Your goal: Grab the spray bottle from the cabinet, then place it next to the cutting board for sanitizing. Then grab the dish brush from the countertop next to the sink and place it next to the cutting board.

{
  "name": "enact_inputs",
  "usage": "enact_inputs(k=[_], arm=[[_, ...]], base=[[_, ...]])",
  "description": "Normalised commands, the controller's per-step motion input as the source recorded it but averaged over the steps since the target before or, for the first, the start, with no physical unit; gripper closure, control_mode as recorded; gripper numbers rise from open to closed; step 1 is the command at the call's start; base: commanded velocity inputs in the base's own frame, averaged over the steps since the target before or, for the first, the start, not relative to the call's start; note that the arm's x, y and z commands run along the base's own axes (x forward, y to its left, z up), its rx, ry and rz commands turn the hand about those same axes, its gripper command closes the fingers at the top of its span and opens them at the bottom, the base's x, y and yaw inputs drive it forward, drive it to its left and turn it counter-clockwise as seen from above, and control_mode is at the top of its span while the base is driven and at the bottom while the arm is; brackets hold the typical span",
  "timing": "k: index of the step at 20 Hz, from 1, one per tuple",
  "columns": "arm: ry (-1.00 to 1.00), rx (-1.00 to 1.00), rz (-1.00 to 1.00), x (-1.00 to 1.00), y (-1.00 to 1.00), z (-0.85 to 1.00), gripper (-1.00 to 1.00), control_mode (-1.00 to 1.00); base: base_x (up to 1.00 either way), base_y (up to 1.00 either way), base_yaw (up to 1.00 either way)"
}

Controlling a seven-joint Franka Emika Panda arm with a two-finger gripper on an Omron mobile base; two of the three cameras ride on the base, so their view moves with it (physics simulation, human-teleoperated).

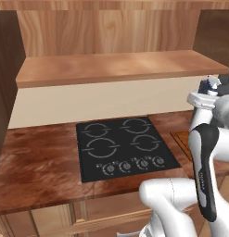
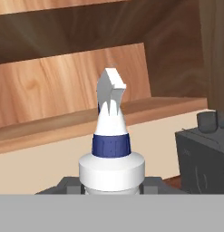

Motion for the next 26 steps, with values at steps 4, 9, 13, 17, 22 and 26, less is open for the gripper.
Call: enact_inputs(k=[4,9,13,17,22,26], arm=[[-0.05,0.00,0.02,0.67,0.00,-0.73,1.00,-1.00],[-0.03,0.00,0.00,0.73,-0.06,-0.67,1.00,-1.00],[-0.01,0.00,0.00,0.80,-0.17,-0.56,1.00,-1.00],[0.00,0.00,0.00,0.76,-0.19,-0.41,1.00,-1.00],[0.00,-0.03,0.00,0.69,-0.16,-0.35,1.00,-1.00],[0.03,-0.02,0.00,0.78,-0.18,-0.28,1.00,-1.00]], base=[[0.00,0.00,0.00],[0.00,0.00,0.00],[0.00,0.00,0.00],[0.00,0.00,0.00],[0.00,0.00,0.00],[0.00,0.00,0.00]])
